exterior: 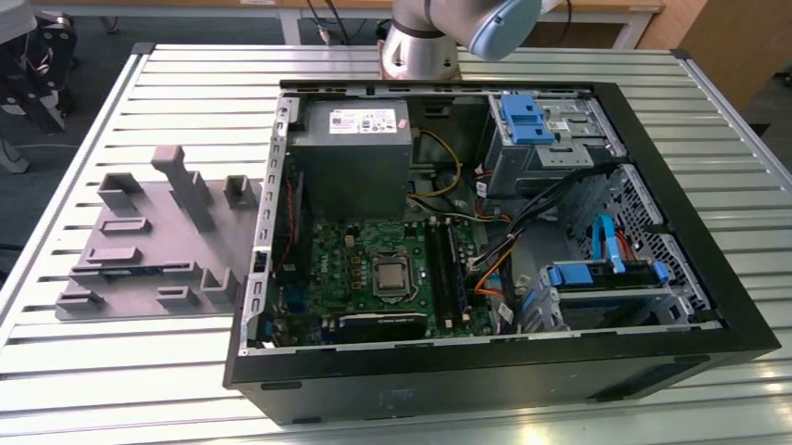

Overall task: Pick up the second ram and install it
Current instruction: 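Pick up the second ram and move it above second insertion slot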

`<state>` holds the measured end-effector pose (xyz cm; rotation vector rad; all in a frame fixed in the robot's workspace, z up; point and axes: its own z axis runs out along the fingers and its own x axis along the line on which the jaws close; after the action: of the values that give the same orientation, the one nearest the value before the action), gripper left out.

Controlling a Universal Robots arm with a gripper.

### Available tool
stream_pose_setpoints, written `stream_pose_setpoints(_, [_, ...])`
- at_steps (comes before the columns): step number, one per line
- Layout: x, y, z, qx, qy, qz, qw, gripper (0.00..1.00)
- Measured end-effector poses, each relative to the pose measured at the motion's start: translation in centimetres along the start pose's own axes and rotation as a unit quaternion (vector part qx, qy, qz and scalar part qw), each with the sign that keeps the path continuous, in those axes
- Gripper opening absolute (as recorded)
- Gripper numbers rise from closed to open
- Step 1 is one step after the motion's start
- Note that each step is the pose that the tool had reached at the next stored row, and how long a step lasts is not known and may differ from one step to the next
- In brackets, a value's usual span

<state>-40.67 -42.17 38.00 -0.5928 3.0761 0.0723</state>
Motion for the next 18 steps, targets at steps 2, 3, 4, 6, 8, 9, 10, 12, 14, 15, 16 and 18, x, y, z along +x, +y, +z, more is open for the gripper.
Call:
stream_pose_setpoints(2, [0.0,0.0,0.0,0.0,0.0,-0.001,1.0,0.11])
stream_pose_setpoints(3, [0.0,0.0,0.0,0.0,0.0001,-0.002,1.0,0.11])
stream_pose_setpoints(4, [0.0,0.0,0.0,-0.0001,0.0001,-0.003,1.0,0.11])
stream_pose_setpoints(6, [0.0,0.0,0.0,-0.0001,0.0003,-0.007,1.0,0.11])
stream_pose_setpoints(8, [0.0,0.0,0.0,-0.0002,0.0005,-0.01,0.9999,0.11])
stream_pose_setpoints(9, [0.0,0.0,0.0,-0.0002,0.0005,-0.012,0.9999,0.11])
stream_pose_setpoints(10, [0.0,0.0,0.0,-0.0002,0.0006,-0.013,0.9999,0.11])
stream_pose_setpoints(12, [0.0,0.0,0.0,-0.0003,0.0007,-0.017,0.9999,0.11])
stream_pose_setpoints(14, [0.0,0.0,0.0,-0.0003,0.0009,-0.02,0.9998,0.11])
stream_pose_setpoints(15, [0.0,0.0,0.0,-0.0004,0.0009,-0.022,0.9998,0.11])
stream_pose_setpoints(16, [0.0,0.0,0.0,-0.0004,0.001,-0.023,0.9997,0.11])
stream_pose_setpoints(18, [0.0,0.0,0.0,-0.0004,0.0012,-0.026,0.9997,0.11])
